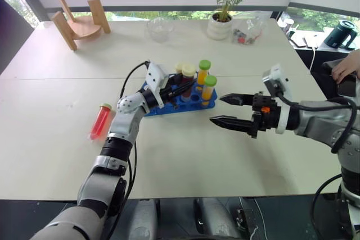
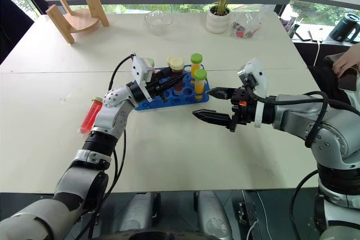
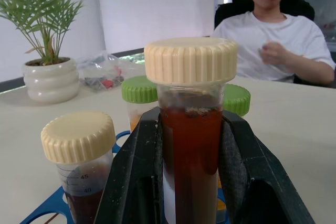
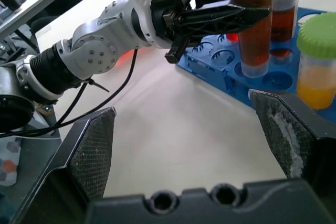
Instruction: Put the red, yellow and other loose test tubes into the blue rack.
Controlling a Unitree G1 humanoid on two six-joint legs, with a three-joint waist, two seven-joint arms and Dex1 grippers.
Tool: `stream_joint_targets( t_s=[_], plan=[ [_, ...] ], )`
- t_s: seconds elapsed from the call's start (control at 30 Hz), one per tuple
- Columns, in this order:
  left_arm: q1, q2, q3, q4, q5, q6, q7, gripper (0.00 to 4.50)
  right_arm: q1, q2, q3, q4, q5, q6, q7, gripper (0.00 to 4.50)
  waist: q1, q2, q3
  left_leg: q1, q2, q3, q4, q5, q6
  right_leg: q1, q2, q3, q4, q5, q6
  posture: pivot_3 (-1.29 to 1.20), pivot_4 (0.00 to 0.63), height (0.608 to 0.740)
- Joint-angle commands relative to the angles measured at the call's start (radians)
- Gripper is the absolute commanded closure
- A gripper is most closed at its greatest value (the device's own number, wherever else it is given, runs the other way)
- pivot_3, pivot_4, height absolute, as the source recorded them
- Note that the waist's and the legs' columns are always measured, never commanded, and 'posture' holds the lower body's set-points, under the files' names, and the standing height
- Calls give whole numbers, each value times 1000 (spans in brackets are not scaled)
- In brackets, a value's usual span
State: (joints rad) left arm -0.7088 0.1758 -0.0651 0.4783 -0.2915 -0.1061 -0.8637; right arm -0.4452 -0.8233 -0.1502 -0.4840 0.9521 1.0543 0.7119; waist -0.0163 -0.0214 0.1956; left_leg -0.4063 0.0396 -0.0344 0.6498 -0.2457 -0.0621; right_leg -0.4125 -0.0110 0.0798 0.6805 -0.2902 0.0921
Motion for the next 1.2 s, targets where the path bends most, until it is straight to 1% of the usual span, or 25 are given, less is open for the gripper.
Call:
stream_joint_targets(
  t_s=[0.03, 0.37, 0.53, 0.87, 1.2],
  plan=[
    [16, 15, 1, 11, 30, -3, 7, 3655, -3, 4, -10, -9, -8, -36, 9, 0, 0, 0, 0, 0, 0, 0, 0, 0, 0, 0, 0, 0, 0, 0, 0, 0, 150, 740],
    [49, 33, -2, -27, 27, 25, -4, 3655, 2, 10, 7, 7, -33, -68, 18, 0, -1, 0, 0, 0, 0, 0, 0, 0, 0, 0, 0, 0, 0, 0, 0, 0, 150, 740],
    [61, 23, -12, -44, 29, 28, -4, 3655, -1, 18, 15, 13, -41, -76, 20, 0, 0, 0, 0, 1, 0, 0, 0, 0, 0, 1, 0, 0, 0, 0, 0, 0, 150, 740],
    [44, -7, -21, 5, 53, -6, 7, 3655, -11, 32, 22, 21, -46, -79, 14, 0, 2, 0, 0, 1, 0, 0, 0, 0, 0, 2, 0, 0, -1, 0, 0, 0, 150, 740],
    [74, -2, -34, -47, 52, 16, -11, 3655, -14, 45, 23, 23, -51, -82, 3, 0, 1, 0, 0, 1, 0, 0, 0, 0, 0, 2, 0, 0, -1, 0, 0, 0, 150, 740]
  ],
)
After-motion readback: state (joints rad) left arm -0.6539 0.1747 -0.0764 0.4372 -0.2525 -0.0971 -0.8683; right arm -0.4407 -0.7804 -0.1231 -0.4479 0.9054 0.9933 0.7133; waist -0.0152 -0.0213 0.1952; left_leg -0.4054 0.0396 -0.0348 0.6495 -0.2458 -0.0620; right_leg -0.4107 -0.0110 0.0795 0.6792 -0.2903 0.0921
